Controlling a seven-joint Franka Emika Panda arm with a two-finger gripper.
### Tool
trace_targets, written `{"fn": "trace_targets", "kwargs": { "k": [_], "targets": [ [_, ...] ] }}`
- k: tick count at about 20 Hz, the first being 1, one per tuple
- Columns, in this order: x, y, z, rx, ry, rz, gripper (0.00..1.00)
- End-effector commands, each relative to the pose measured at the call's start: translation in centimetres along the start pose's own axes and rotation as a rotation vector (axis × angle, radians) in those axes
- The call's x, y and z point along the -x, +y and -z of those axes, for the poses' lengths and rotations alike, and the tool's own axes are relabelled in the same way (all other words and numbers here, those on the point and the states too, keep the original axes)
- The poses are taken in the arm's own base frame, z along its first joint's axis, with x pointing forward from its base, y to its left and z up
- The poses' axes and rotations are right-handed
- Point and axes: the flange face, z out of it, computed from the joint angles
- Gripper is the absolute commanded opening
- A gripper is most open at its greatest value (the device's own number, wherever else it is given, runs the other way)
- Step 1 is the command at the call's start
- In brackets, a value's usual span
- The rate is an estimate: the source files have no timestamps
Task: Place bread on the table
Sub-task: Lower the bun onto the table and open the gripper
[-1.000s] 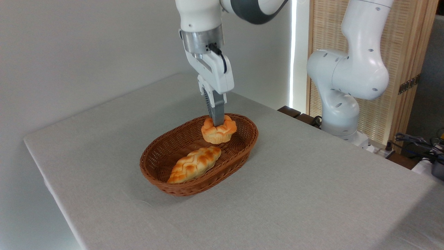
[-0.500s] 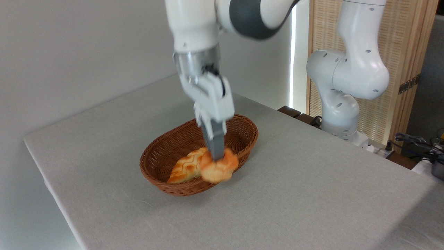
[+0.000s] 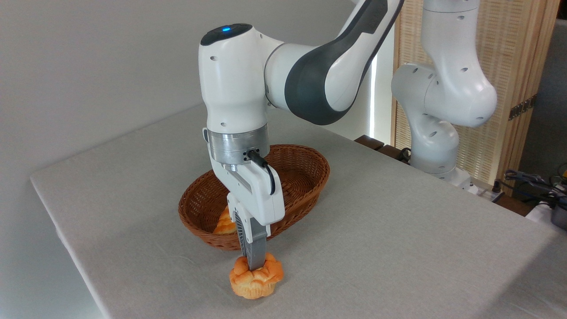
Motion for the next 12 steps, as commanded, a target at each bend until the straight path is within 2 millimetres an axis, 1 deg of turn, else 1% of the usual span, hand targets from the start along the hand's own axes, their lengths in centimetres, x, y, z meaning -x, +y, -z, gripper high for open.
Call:
{"fn": "trace_targets", "kwargs": {
  "k": [1, 7, 9, 12],
  "targets": [
    [-0.1, -0.4, 0.4, -0.018, 0.0, -0.017, 1.0],
    [-0.1, -0.3, 0.4, -0.017, 0.001, -0.016, 1.0],
    [-0.2, -0.5, 1.0, -0.024, 0.009, -0.012, 1.0],
    [-0.2, -2.1, 4.5, -0.056, 0.04, 0.028, 1.0]
  ]
}}
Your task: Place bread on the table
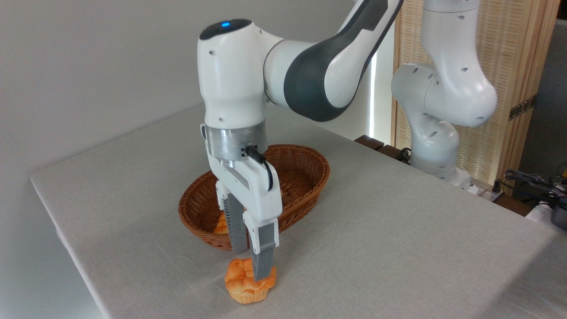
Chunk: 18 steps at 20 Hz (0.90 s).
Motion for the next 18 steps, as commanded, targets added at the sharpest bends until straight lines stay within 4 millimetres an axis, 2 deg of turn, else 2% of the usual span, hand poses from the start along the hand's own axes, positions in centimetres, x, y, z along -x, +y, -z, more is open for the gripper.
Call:
{"fn": "trace_targets", "kwargs": {
  "k": [1, 4, 7, 9, 10, 13, 16, 18],
  "targets": [
    [-0.1, -2.0, 4.6, -0.01, 0.024, 0.041, 1.0],
    [0.6, -3.0, 9.5, 0.108, 0.037, 0.108, 1.0],
    [0.9, -2.6, 11.8, 0.158, 0.056, 0.165, 1.0],
    [0.3, -1.8, 13.0, 0.165, 0.069, 0.296, 1.0],
    [-0.9, -0.7, 13.9, 0.166, 0.074, 0.326, 1.0],
    [-3.2, 1.8, 14.9, 0.196, 0.051, 0.289, 1.0],
    [-4.9, 2.4, 16.5, 0.194, 0.058, 0.257, 1.0],
    [-5.6, 2.7, 16.5, 0.208, 0.044, 0.242, 1.0]
  ]
}}
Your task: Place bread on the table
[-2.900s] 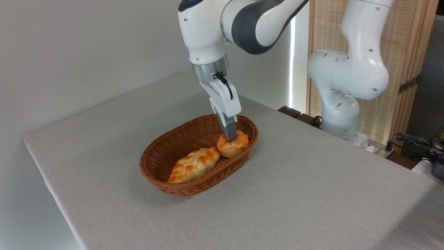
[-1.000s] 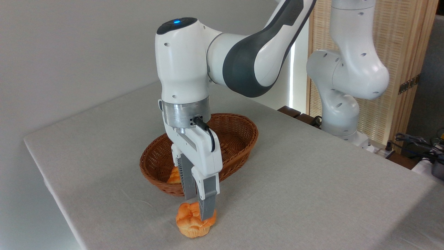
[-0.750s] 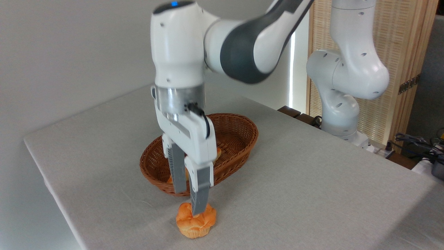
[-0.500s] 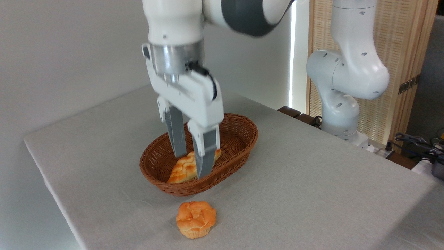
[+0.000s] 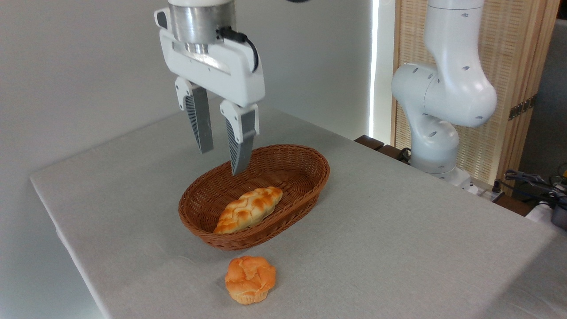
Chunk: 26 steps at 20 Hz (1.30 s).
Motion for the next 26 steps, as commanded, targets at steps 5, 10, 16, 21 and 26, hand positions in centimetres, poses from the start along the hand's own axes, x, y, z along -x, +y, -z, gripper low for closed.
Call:
{"fn": "trace_targets", "kwargs": {
  "k": [5, 10, 16, 21, 26],
  "targets": [
    [-2.2, -0.8, 0.4, 0.035, -0.018, 0.001, 1.0],
    [-2.8, -1.7, 0.8, 0.046, 0.011, 0.008, 1.0],
    [-2.3, -1.0, 1.0, 0.066, -0.03, -0.001, 1.0],
    [-2.2, -0.4, 1.1, 0.08, -0.049, -0.013, 1.0],
    [-1.6, -0.1, 2.2, 0.07, -0.035, -0.01, 1.0]
  ]
}}
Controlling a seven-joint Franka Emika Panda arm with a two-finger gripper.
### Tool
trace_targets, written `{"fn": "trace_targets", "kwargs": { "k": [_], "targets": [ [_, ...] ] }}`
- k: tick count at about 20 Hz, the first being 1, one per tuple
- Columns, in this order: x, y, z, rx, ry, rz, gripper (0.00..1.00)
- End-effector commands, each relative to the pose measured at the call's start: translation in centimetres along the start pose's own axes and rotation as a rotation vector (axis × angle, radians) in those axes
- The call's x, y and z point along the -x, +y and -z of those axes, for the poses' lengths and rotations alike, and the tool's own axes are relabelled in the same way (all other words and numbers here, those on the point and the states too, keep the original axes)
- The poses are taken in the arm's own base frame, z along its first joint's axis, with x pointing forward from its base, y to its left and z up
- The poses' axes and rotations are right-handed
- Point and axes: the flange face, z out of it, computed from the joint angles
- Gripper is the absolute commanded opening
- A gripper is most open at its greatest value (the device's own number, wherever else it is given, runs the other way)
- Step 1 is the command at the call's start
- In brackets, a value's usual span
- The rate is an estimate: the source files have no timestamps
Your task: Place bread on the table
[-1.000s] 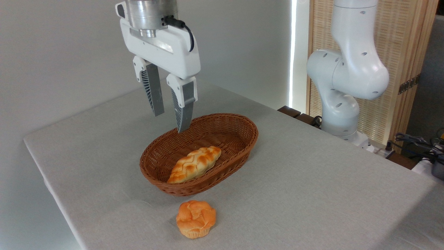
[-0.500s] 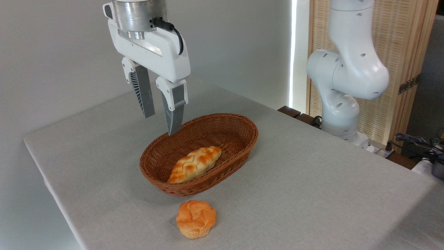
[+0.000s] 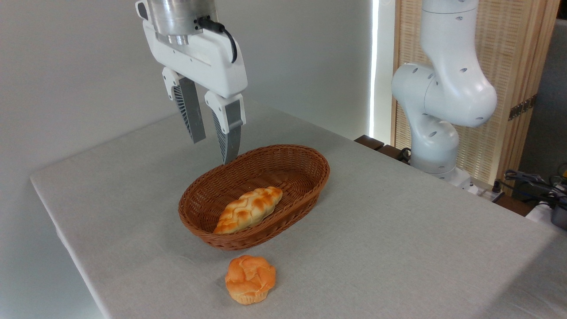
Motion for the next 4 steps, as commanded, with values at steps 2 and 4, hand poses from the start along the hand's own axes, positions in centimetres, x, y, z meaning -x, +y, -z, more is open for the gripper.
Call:
{"fn": "trace_targets", "kwargs": {
  "k": [2, 4],
  "targets": [
    [0.6, -0.04, 0.91, 0.011, 0.007, 0.011, 1.0],
    [0.54, -0.22, 0.8, 0.008, 0.01, 0.005, 1.0]
  ]
}}
